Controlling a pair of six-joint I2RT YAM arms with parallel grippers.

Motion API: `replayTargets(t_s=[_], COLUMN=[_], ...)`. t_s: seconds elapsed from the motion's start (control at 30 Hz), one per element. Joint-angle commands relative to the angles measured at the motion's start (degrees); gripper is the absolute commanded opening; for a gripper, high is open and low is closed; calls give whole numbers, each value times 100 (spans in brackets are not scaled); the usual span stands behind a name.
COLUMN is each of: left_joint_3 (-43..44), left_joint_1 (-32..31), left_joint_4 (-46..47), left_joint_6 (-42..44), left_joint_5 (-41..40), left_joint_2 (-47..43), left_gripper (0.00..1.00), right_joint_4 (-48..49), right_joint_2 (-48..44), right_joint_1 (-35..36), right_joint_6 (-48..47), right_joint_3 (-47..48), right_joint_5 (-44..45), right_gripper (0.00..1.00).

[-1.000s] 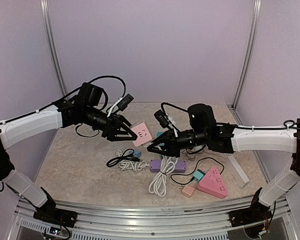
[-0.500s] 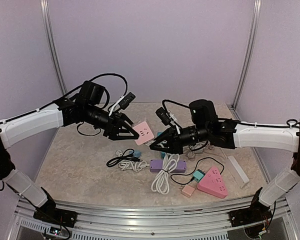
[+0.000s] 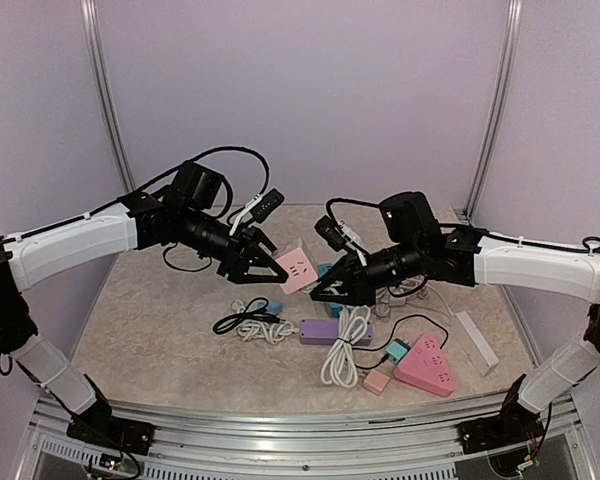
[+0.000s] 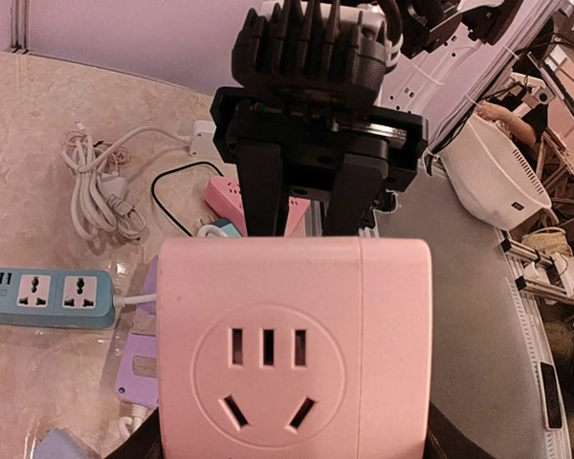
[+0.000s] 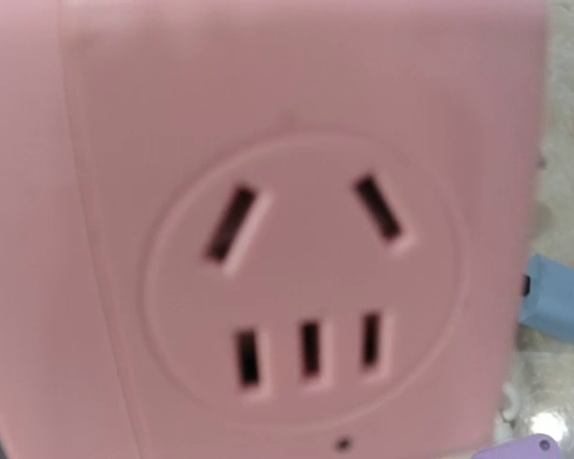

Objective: Pull the plug off the socket
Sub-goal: Remove the plug from the socket.

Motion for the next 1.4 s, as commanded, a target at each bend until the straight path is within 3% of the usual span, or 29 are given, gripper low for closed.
replayTargets(t_s=[0.0, 0.27, 0.6, 0.67, 0.73, 0.8, 0.9, 1.0, 1.2, 1.37], left_joint_3=[-156, -613, -654, -613, -560, -551, -571, -653, -834, -760], left_joint_1=[75, 639, 767, 733, 703, 691, 682, 666, 540, -87], left_joint_4=[-283, 811, 891, 768, 677, 644, 648, 715, 818, 437], left_joint_6=[-156, -864, -930, -906, -860, -857, -852, -824, -625, -56], left_joint_5=[-220, 72, 39, -88, -197, -291, -498, -978, -1798, -2523], left_joint_2=[-139, -766, -833, -801, -751, -728, -764, -913, -1238, -1134], left_gripper=[0, 0, 0, 4, 14, 35, 77, 98, 99, 99], right_joint_4=[143, 1263, 1481, 1634, 1770, 1962, 2103, 2081, 2079, 1627], right_joint_2=[-197, -86, -30, -77, -100, -106, -142, -141, -8, 325], right_joint_1=[-297, -30, 127, 121, 121, 124, 126, 133, 128, 134], right_joint_6=[197, 971, 1151, 1269, 1428, 1615, 1745, 1773, 1817, 1930], right_joint_3=[15, -651, -691, -660, -621, -624, -698, -775, -793, -414], right_joint_5=[549, 563, 601, 563, 467, 362, 419, 554, 633, 852], right_gripper=[0, 0, 0, 0, 0, 0, 0, 0, 0, 0])
